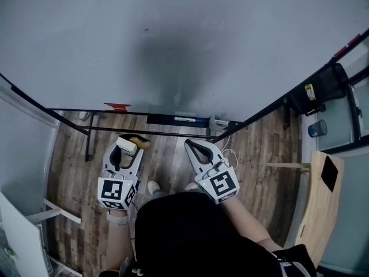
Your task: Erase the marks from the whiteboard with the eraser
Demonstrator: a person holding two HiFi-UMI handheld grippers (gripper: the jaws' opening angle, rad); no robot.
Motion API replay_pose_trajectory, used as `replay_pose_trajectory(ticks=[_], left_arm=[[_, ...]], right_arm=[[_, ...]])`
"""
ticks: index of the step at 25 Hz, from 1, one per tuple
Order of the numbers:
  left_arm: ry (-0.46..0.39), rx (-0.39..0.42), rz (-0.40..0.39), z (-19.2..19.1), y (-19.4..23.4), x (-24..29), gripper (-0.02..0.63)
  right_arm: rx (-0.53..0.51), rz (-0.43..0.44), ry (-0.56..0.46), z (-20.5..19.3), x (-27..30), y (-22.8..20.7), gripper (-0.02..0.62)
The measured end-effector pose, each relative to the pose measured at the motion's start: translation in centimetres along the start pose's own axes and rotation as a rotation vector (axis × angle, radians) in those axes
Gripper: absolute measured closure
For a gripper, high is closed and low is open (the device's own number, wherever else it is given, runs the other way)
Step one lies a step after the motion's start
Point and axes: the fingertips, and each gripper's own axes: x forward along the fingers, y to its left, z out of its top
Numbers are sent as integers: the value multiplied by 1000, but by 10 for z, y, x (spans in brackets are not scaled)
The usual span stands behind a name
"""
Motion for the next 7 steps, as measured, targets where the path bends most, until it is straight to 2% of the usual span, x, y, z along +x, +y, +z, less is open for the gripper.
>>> replay_pose_trajectory(ticks=[7], left_arm=[[-8,-12,-34,3,-8,6,337]], right_arm=[[-1,-15,11,-4,-6,-4,571]])
